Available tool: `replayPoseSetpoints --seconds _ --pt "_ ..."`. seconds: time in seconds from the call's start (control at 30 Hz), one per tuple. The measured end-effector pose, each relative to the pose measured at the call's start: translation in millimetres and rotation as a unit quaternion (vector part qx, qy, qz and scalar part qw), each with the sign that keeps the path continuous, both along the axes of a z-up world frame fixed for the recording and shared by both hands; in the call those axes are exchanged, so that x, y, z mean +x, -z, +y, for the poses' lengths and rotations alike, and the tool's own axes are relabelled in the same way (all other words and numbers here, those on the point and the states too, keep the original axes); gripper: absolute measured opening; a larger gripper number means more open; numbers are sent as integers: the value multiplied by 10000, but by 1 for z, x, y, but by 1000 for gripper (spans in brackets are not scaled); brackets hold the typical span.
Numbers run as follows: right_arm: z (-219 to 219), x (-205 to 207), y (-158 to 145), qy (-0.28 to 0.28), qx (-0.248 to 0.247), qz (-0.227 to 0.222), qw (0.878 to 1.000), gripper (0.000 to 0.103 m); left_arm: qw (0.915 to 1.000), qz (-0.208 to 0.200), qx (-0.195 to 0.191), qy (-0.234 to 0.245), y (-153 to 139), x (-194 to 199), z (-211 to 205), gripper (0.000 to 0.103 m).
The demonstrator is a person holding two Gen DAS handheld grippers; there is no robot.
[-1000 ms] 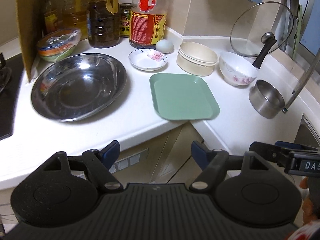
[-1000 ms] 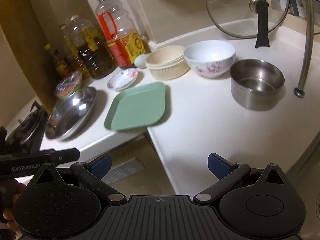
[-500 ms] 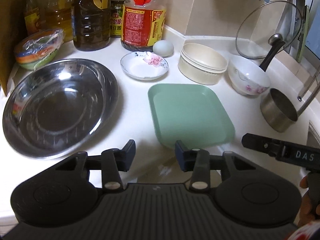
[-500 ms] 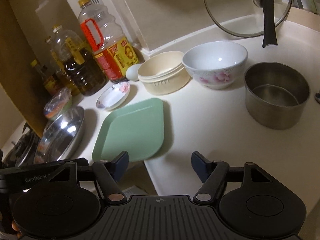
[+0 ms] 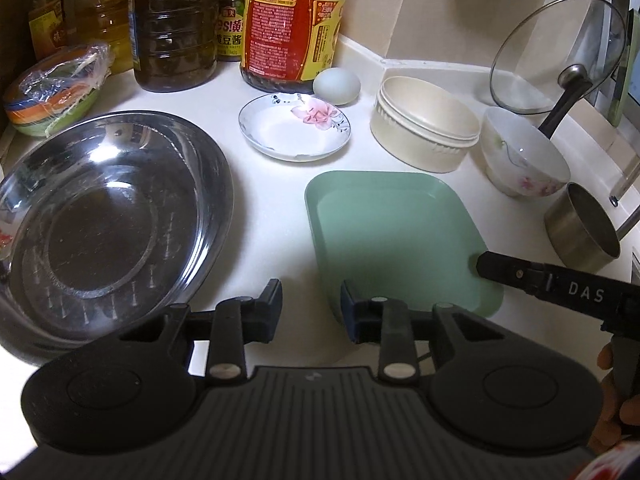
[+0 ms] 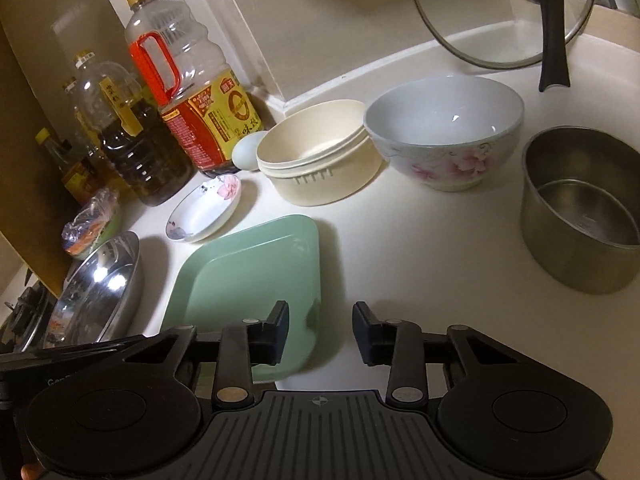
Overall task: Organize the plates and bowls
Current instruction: 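Move both grippers to the green square plate's rim and close them, then lift the green plate with both grippers and carry it over the steel tray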
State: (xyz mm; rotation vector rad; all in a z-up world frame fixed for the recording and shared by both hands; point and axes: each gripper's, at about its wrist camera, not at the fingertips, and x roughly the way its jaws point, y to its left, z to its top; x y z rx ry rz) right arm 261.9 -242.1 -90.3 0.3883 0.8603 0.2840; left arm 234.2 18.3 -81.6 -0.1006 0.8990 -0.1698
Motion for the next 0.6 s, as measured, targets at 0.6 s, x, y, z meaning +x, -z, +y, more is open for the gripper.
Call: replayPoseSetpoints --seconds 0.6 --pt "8 4 6 -197 -94 -55 9997 6 9998 4 -51 201 4 4 -9 9"
